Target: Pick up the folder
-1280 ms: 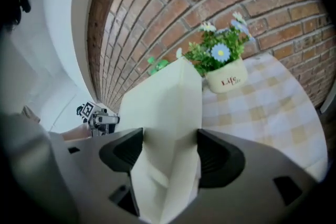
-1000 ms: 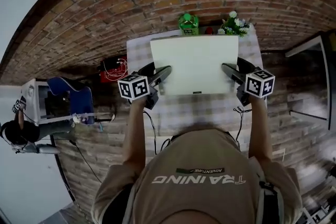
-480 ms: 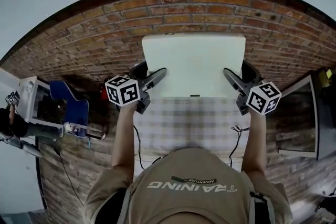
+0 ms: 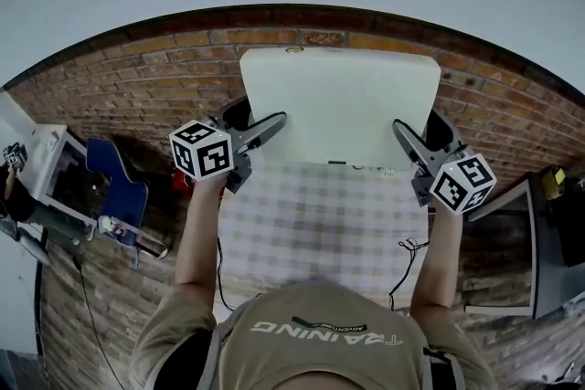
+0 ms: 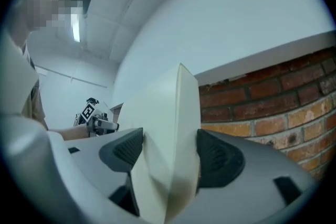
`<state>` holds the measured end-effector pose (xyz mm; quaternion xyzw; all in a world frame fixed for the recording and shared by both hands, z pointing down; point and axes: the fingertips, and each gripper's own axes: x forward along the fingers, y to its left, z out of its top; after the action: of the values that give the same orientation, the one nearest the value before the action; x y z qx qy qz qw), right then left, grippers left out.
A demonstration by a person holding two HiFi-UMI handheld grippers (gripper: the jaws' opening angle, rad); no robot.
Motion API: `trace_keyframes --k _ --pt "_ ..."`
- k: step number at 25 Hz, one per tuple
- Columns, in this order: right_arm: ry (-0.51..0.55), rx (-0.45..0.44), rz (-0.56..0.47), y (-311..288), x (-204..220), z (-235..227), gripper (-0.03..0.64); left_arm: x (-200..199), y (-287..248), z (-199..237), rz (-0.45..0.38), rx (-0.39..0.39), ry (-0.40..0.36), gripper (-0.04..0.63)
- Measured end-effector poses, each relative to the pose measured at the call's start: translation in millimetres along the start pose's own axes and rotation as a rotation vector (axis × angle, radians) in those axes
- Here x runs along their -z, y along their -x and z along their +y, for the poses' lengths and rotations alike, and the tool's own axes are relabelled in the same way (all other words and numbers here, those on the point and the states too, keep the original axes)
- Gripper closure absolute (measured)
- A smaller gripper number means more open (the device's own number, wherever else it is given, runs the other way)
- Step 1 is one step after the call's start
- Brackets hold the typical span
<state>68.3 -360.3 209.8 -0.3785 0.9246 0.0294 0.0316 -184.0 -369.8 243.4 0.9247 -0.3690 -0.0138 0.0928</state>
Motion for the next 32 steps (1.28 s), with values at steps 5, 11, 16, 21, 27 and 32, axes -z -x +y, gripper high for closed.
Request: trace_keyframes --k 5,11,16,21,27,32 --pt "0.038 0.005 -0.038 3 -30 1 0.322 -29 0 -8 -0.034 0.007 -0.041 0.262" --pt "0.035 0.028 -0.069 9 -43 -1 0.322 -49 -5 -14 -0.054 0.025 -0.073 0.262" --pt "0.045 0.034 -0.064 9 -44 -1 0.322 -52 -5 -14 -0.062 0.03 -0.097 0.262" --pt "0.05 0.046 -0.067 9 -41 -3 0.322 -50 -9 -13 -0.063 0.039 -0.107 0.262" --pt "0.042 0.054 -0.06 6 -34 -10 0.322 -49 -16 -8 -0.063 0.04 -0.113 0.262" --pt "0.044 0.05 -0.048 -1 -33 -12 0.322 -48 -19 -1 -0.061 0.037 -0.108 0.262"
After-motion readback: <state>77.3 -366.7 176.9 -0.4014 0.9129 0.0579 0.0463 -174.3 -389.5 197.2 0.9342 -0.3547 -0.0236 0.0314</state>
